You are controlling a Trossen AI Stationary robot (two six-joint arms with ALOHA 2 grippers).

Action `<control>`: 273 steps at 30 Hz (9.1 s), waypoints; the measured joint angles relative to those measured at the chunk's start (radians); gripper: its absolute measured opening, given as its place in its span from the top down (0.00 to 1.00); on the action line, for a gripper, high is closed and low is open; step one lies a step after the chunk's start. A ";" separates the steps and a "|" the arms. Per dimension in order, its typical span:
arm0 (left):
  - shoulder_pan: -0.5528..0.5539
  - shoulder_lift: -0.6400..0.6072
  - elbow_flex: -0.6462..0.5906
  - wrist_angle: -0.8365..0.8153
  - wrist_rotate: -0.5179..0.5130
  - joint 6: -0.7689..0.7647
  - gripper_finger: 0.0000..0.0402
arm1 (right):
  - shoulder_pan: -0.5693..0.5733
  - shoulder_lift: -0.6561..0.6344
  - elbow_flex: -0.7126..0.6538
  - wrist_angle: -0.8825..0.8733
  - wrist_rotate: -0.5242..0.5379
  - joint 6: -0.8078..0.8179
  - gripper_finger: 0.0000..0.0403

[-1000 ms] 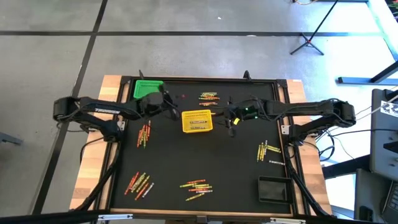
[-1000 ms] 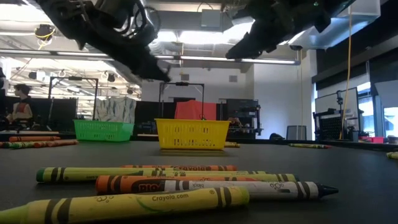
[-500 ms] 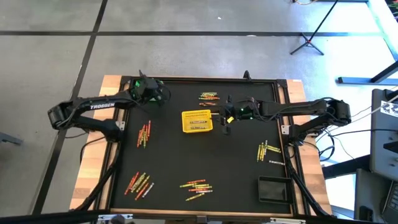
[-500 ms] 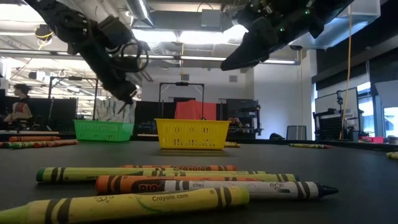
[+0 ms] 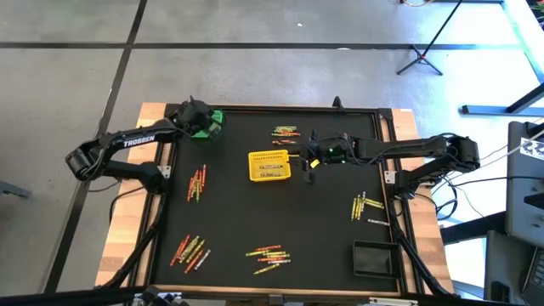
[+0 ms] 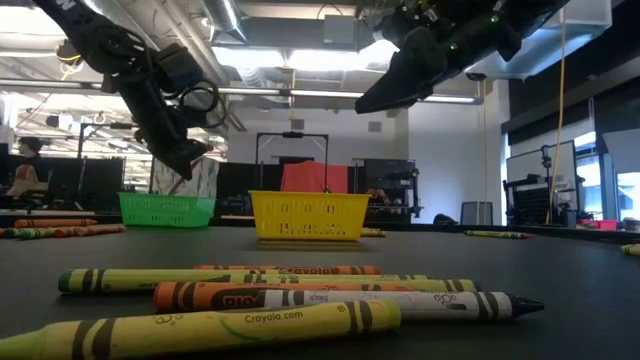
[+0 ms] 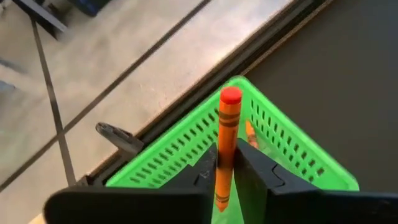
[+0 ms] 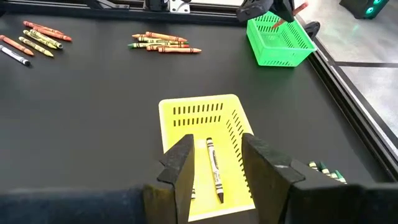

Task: Sort crayons
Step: Put the orange crayon into the green bin

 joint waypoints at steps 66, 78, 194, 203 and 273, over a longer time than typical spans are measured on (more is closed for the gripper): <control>-0.451 0.164 0.000 0.891 0.518 0.023 0.73 | -0.723 0.259 0.138 -0.875 0.182 0.157 0.67; -0.451 0.164 0.000 0.890 0.518 0.023 0.73 | -0.721 0.332 0.138 -0.871 0.211 0.156 0.67; -0.613 0.166 0.000 1.024 0.544 0.084 0.57 | -0.004 0.140 0.035 0.578 -0.187 -0.052 0.95; -0.613 0.166 0.000 1.025 0.555 0.110 0.60 | 0.014 0.140 0.035 0.621 -0.187 -0.055 0.95; -0.053 0.008 0.000 -0.028 -0.108 -0.103 0.86 | 0.013 -0.094 0.034 -0.375 0.245 0.080 0.75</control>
